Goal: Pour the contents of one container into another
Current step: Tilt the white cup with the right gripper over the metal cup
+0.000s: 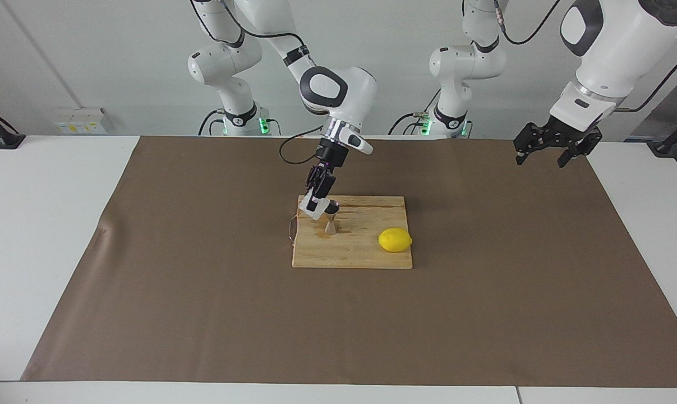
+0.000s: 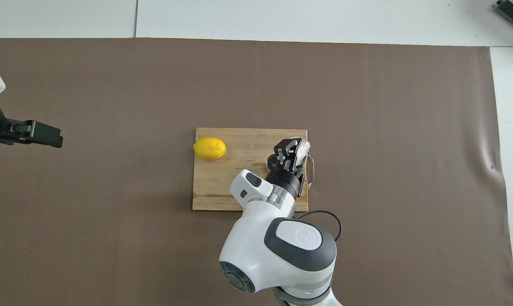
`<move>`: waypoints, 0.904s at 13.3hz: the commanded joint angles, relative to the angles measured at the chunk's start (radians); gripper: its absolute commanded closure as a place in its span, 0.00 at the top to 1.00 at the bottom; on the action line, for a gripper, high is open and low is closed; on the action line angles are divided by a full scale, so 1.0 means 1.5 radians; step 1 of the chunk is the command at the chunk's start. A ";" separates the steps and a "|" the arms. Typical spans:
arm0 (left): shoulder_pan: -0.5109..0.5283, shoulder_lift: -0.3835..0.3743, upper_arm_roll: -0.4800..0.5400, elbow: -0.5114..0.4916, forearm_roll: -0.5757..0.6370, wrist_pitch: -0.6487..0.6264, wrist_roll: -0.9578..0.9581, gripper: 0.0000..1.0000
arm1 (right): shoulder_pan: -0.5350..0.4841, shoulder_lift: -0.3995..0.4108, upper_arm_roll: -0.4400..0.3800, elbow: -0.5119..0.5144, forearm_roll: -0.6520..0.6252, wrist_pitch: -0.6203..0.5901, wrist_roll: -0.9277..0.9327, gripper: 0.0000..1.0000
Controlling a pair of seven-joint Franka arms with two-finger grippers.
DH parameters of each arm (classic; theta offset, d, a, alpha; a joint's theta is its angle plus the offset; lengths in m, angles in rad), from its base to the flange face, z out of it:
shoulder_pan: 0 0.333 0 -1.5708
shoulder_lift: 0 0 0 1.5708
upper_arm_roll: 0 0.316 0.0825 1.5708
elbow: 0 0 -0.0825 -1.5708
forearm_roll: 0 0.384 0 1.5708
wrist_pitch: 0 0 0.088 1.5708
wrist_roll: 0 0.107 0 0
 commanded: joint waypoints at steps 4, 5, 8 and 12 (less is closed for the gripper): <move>0.007 -0.015 -0.003 -0.014 -0.008 0.000 -0.006 1.00 | -0.002 -0.018 0.002 -0.021 -0.030 0.021 0.032 0.00; 0.007 -0.015 -0.003 -0.014 -0.008 0.000 -0.006 1.00 | -0.002 -0.017 0.002 -0.021 -0.030 0.024 0.032 0.00; 0.007 -0.015 -0.003 -0.014 -0.007 0.000 -0.006 1.00 | -0.003 -0.014 0.002 -0.017 -0.029 0.025 0.034 0.00; 0.007 -0.015 -0.003 -0.014 -0.007 0.000 -0.006 1.00 | -0.011 -0.012 0.004 -0.012 -0.017 0.025 0.034 0.00</move>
